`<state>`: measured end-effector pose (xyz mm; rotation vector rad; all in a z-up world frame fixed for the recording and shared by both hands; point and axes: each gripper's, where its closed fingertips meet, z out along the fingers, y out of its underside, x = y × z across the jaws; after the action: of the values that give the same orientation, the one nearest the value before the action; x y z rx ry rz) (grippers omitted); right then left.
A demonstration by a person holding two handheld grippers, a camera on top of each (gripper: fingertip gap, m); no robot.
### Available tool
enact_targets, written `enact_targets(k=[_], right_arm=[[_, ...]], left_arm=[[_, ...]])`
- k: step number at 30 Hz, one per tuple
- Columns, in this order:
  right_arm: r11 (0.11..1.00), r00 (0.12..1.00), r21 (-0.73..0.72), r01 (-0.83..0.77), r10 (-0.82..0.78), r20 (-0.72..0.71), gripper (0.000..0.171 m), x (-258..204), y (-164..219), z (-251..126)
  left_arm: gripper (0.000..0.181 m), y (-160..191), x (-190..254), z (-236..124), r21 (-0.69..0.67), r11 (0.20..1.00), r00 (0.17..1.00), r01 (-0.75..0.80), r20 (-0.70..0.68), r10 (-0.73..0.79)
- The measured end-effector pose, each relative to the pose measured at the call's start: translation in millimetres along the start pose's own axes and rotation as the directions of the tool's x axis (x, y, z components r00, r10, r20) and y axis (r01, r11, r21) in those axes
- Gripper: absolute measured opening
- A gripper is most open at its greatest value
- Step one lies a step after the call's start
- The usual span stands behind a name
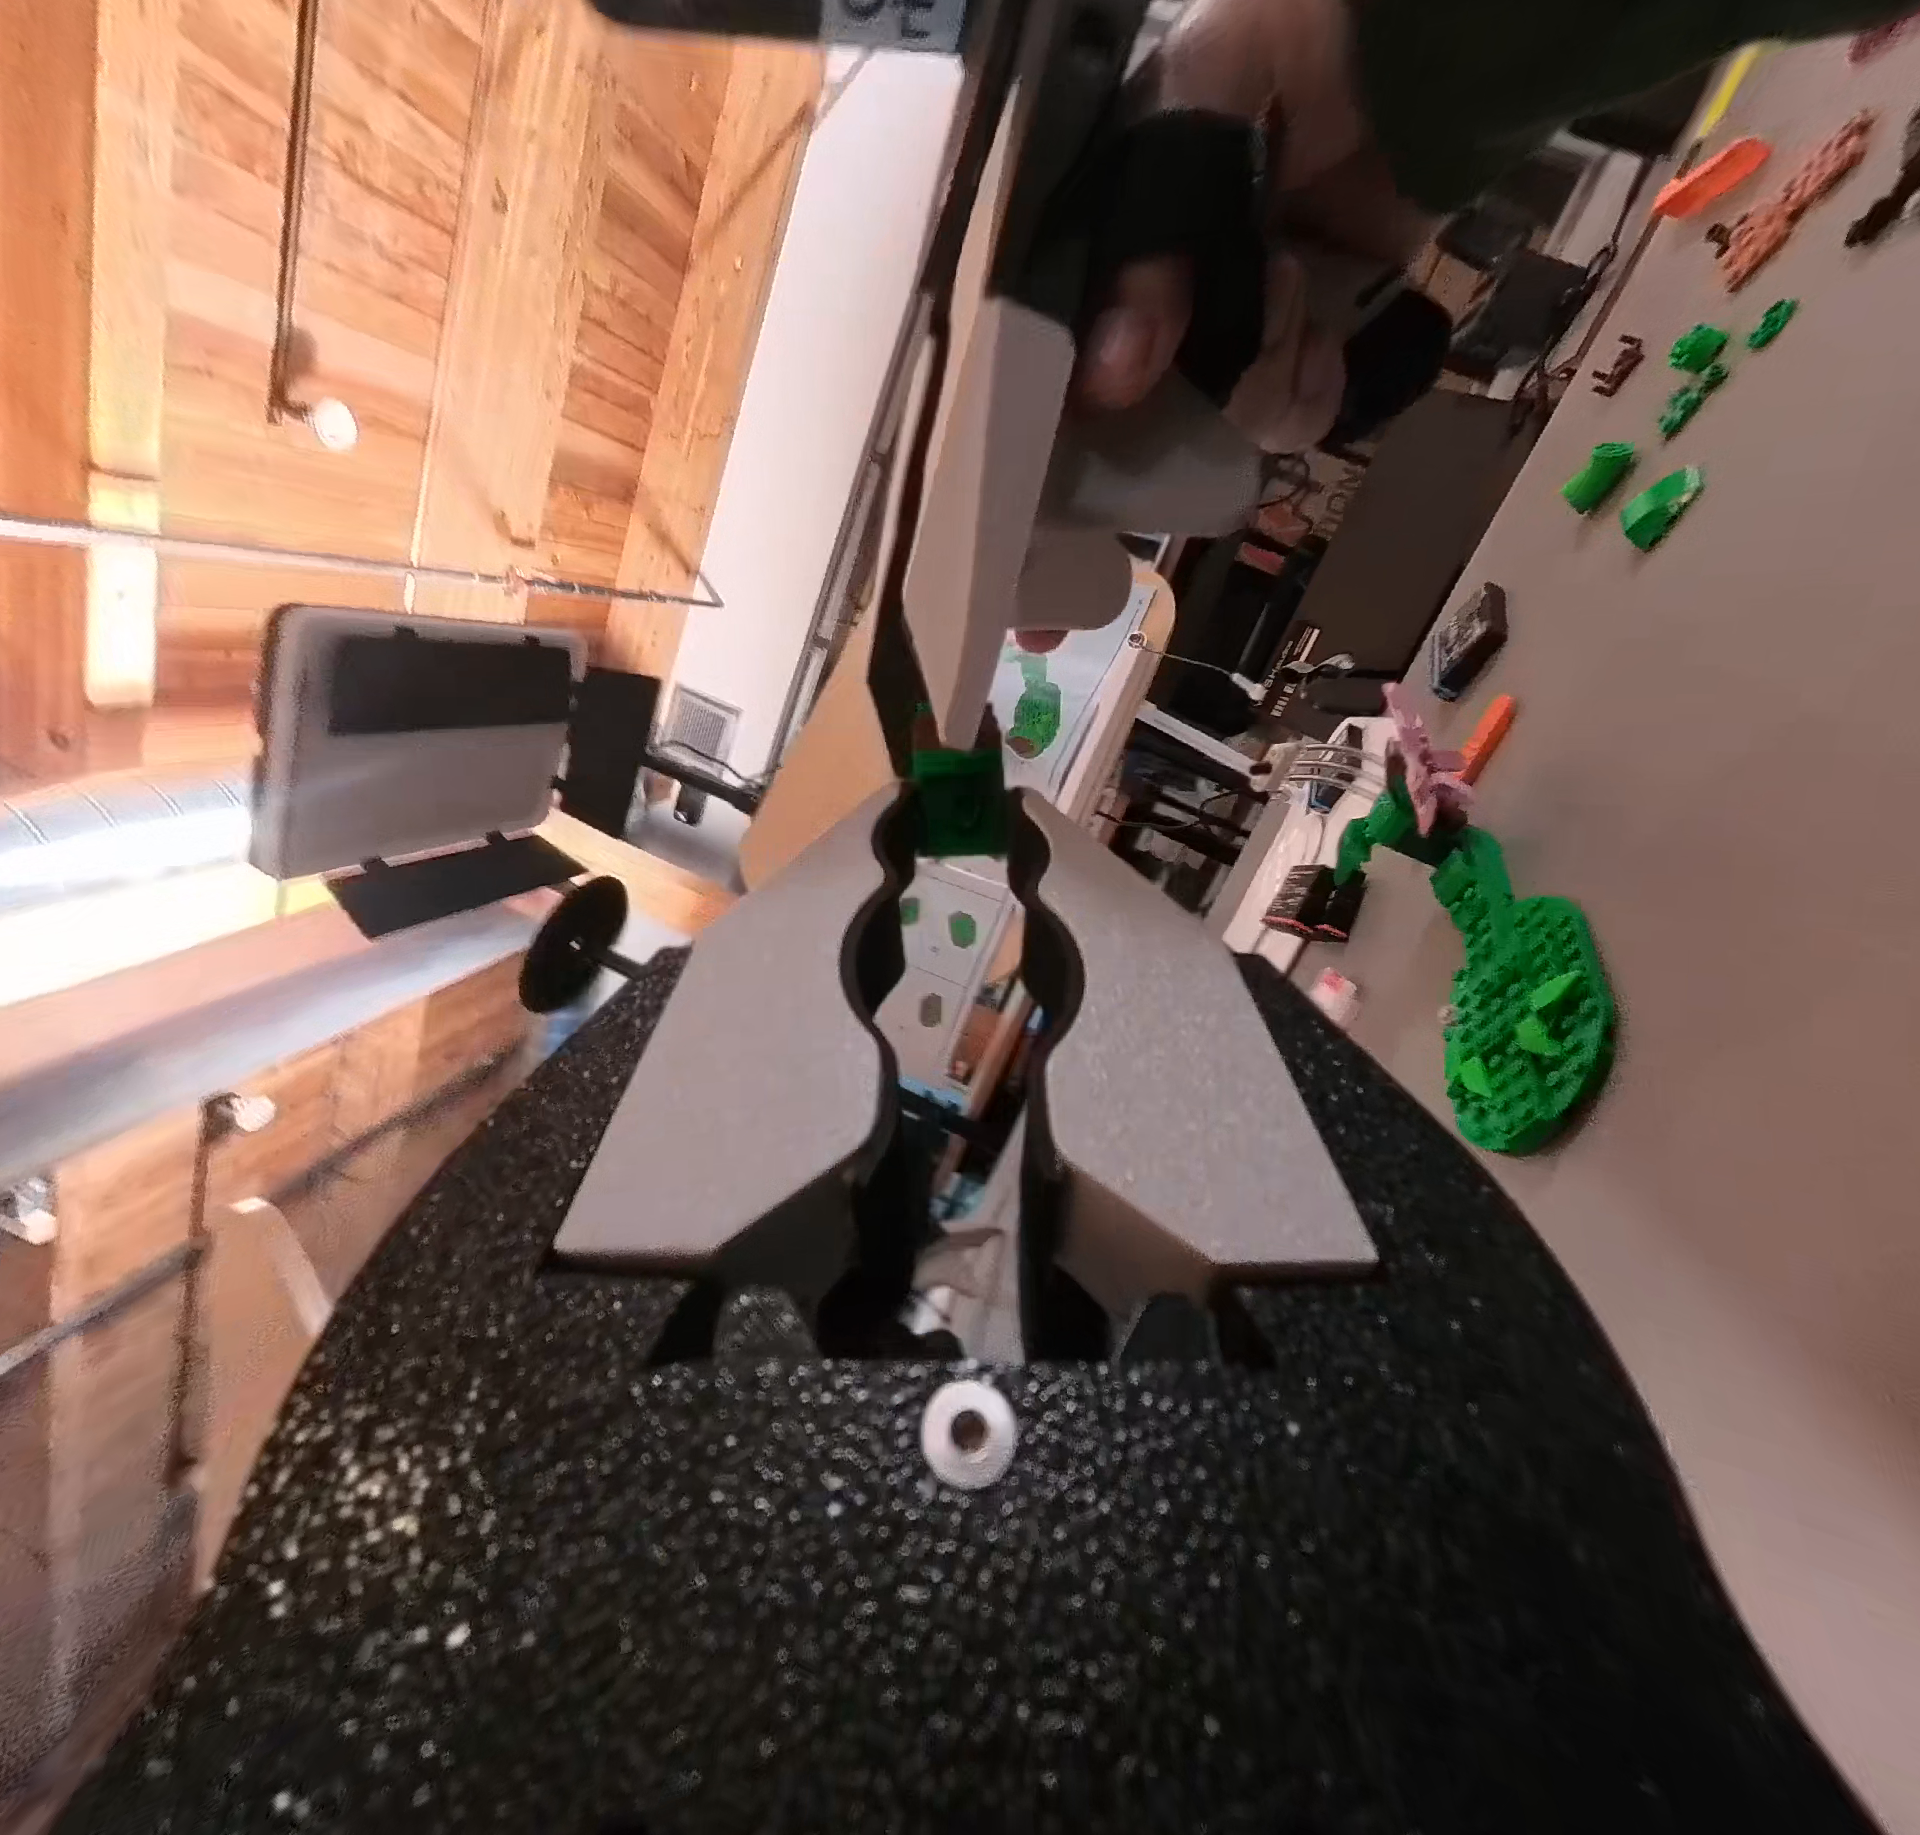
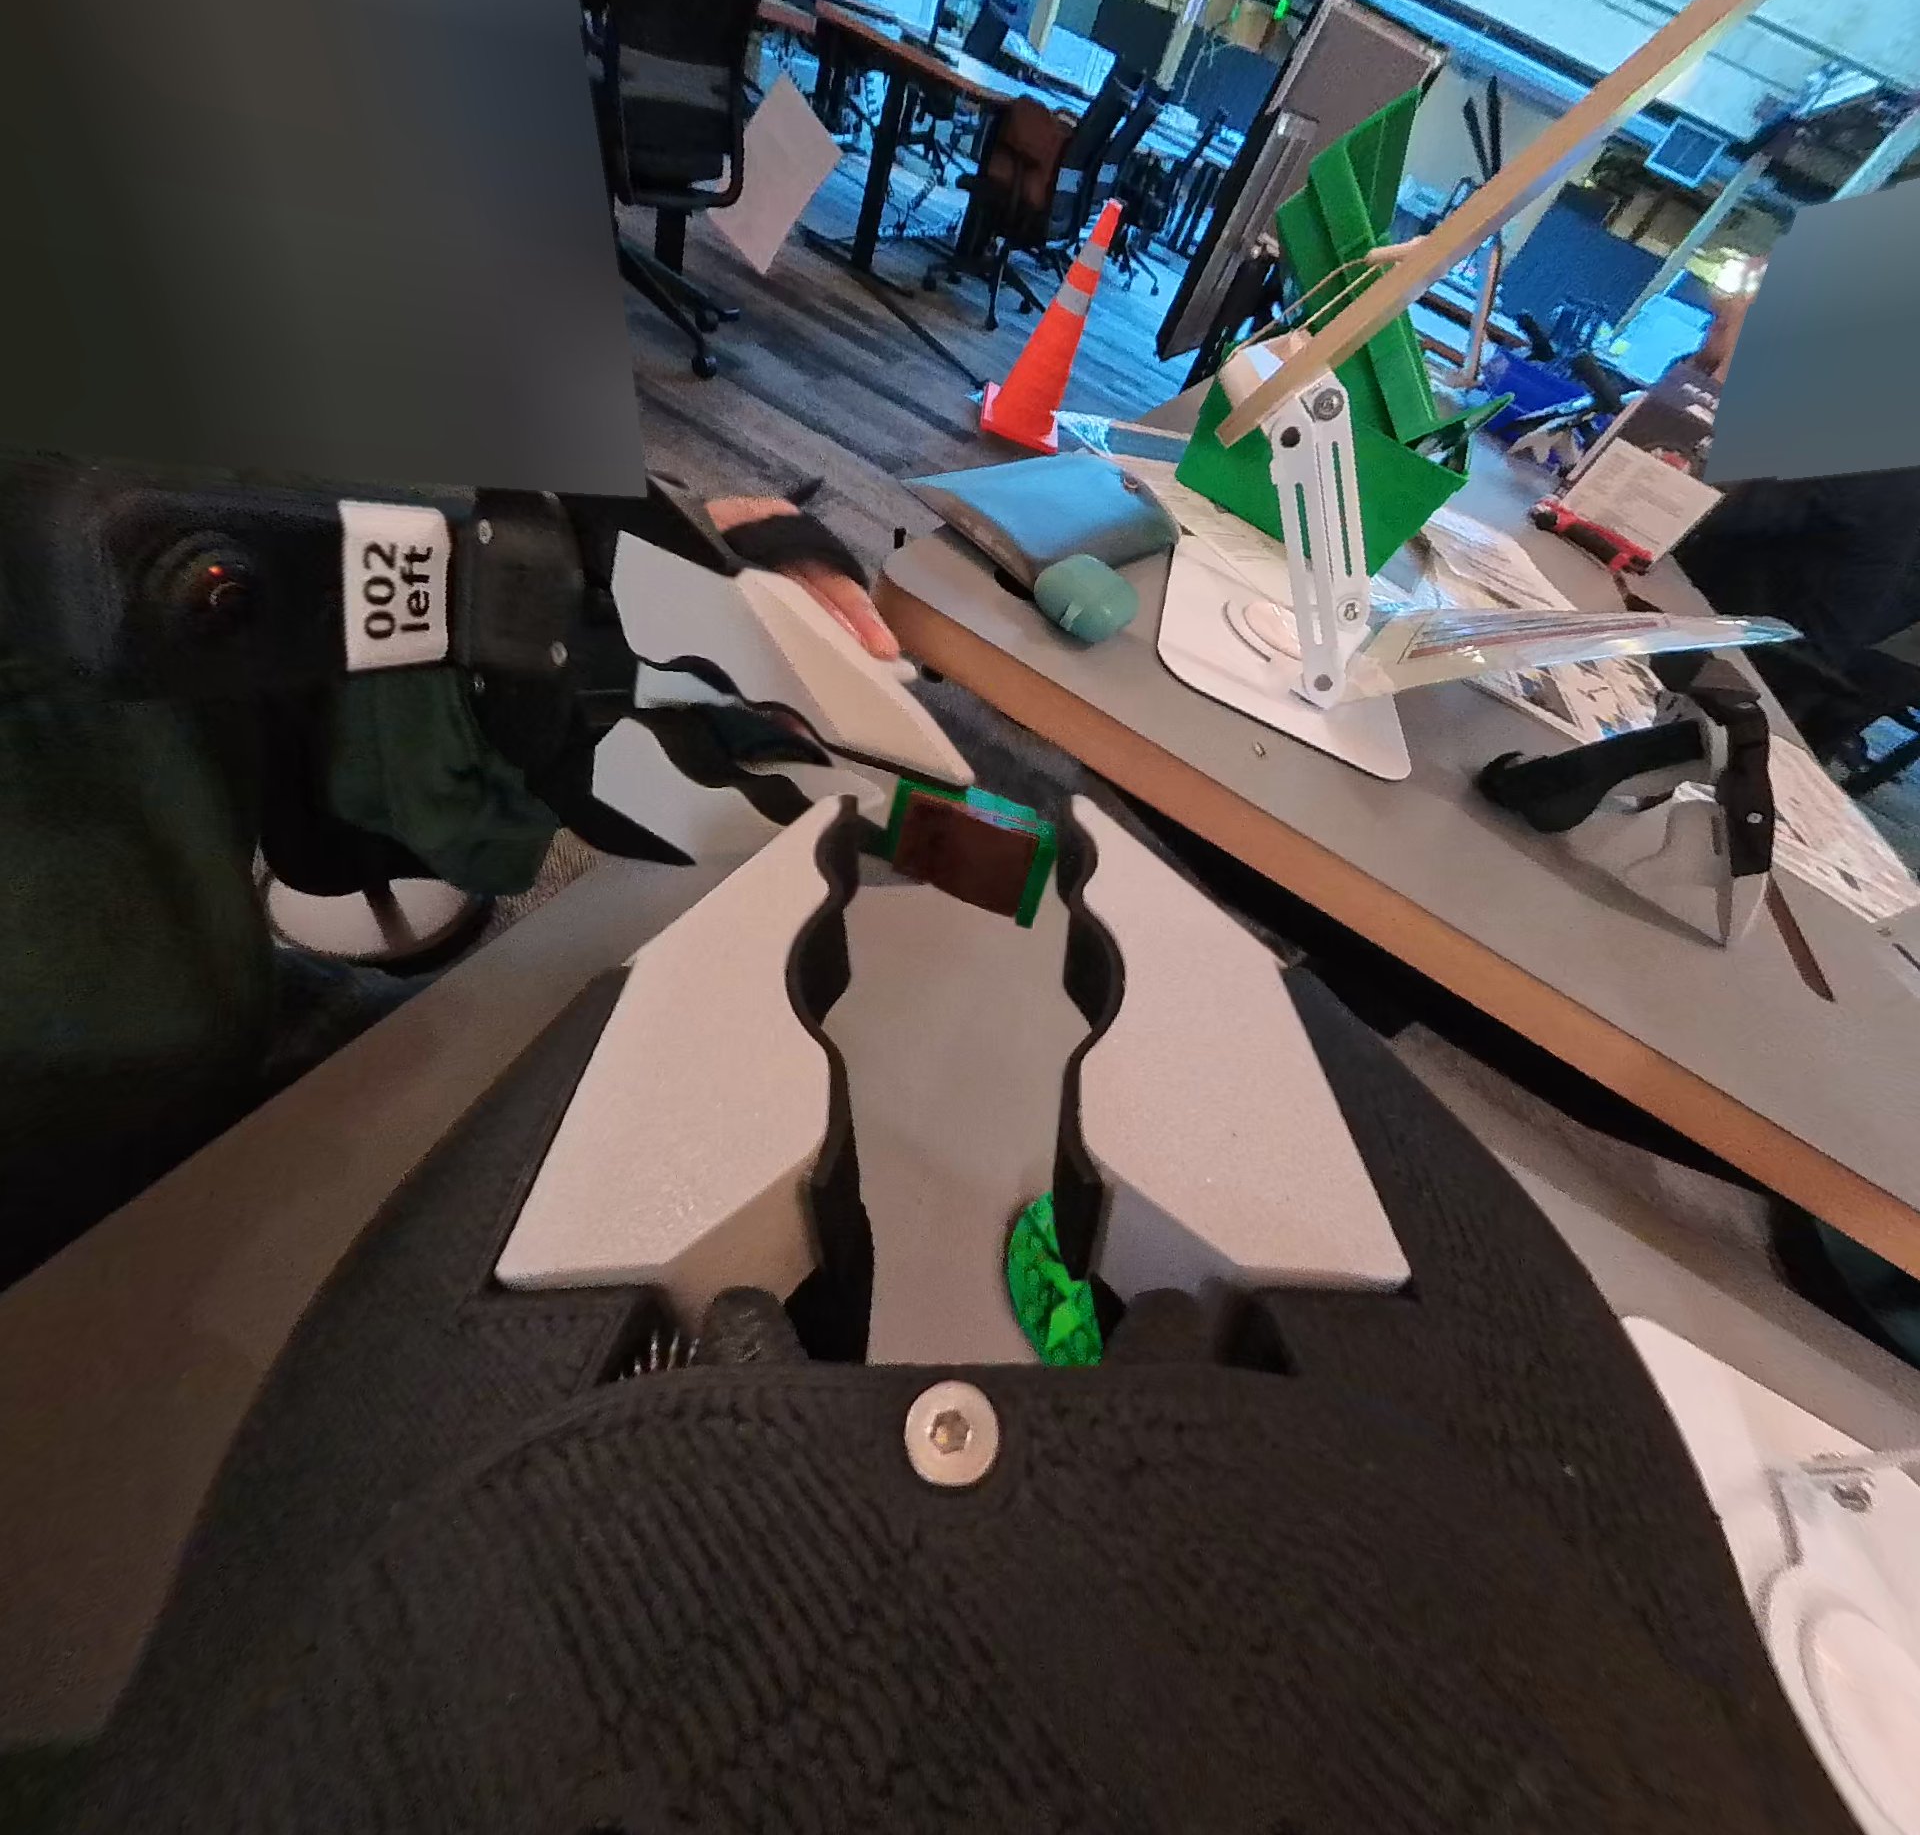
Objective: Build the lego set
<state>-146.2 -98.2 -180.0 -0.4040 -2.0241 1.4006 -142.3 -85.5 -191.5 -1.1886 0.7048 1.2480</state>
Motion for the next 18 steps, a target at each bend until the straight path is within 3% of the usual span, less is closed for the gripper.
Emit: enact_targets(k=[1,3,5,7,9,12,14,16,18], right_arm=[[1.0,1.0,0.016,-0.006,0.006,-0.005,0.04,1,-2,-1],[0.999,1.0,0.043,-0.02,0.021,-0.011,0.041,3,-6,-4],[0.997,0.999,0.067,-0.027,0.028,-0.017,0.041,6,-9,-7],[0.996,0.999,0.087,-0.037,0.039,-0.021,0.041,7,-11,-9],[0.991,0.998,0.126,-0.053,0.055,-0.016,0.04,9,-16,-12],[0.971,0.993,0.208,-0.115,0.114,0.014,0.035,11,-26,-17],[0.959,0.987,0.234,-0.159,0.16,0.016,0.03,15,-28,-19],[0.944,0.977,0.252,-0.211,0.206,0.049,0.028,15,-29,-18],[0.929,0.964,0.258,-0.267,0.254,0.082,0.026,16,-30,-16]], left_arm=[[0.013,3,-2,1,-0.009,0.999,0.999,0.051,-0.004,-0.051],[0.013,5,-6,2,-0.009,0.981,0.981,0.192,-0.028,-0.192],[0.013,6,-11,3,0.003,0.912,0.91,0.41,-0.073,-0.408],[0.013,5,-14,7,0.009,0.732,0.722,0.682,-0.167,-0.671],[0.013,0,-20,7,-0.003,0.423,0.404,0.906,-0.293,-0.867],[0.013,-6,-32,4,-0.06,-0.016,-0.042,0.998,-0.452,-0.891],[0.013,-6,-40,0,-0.087,-0.211,-0.225,0.974,-0.518,-0.825],[0.014,-3,-46,-1,-0.1,-0.318,-0.32,0.943,-0.541,-0.778],[0.014,-4,-46,-1,-0.119,-0.337,-0.344,0.934,-0.55,-0.761]])
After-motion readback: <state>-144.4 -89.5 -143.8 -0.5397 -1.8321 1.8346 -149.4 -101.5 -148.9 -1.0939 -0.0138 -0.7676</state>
